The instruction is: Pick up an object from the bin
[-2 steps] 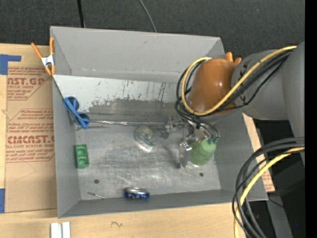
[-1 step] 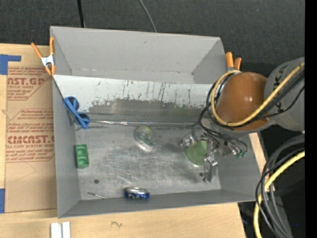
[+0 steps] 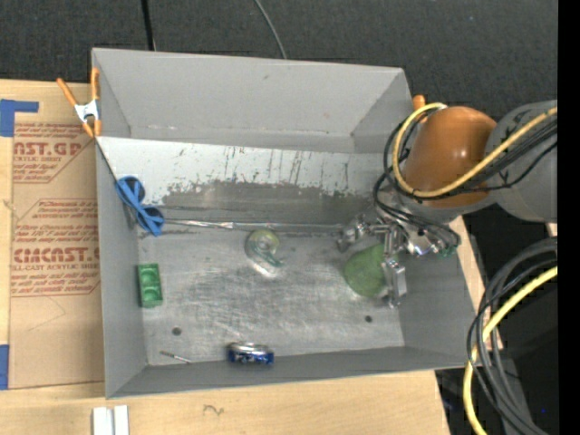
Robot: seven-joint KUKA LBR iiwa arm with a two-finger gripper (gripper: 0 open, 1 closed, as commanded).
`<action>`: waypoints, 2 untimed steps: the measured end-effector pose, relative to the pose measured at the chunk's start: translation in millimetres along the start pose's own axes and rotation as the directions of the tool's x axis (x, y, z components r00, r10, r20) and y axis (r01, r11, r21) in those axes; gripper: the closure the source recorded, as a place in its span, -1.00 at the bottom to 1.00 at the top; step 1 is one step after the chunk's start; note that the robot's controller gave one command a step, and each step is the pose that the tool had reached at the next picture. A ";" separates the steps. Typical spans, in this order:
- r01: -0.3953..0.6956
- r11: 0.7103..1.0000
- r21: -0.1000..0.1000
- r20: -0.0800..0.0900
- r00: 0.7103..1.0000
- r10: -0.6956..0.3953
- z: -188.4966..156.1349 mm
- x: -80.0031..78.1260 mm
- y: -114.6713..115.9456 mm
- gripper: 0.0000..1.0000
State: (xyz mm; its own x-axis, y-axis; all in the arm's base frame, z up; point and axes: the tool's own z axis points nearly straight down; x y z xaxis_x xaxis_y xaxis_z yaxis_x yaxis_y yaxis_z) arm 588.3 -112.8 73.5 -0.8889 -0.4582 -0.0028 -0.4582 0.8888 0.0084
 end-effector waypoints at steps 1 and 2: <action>0.006 1.000 0.009 0.004 1.000 -0.006 -2.7 0.3 -1.1 1.00; 0.016 1.000 0.014 0.005 1.000 -0.016 -185.5 13.8 1.5 1.00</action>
Offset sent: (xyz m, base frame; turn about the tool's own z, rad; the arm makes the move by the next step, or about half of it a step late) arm 0.0000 0.0000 0.0000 0.0000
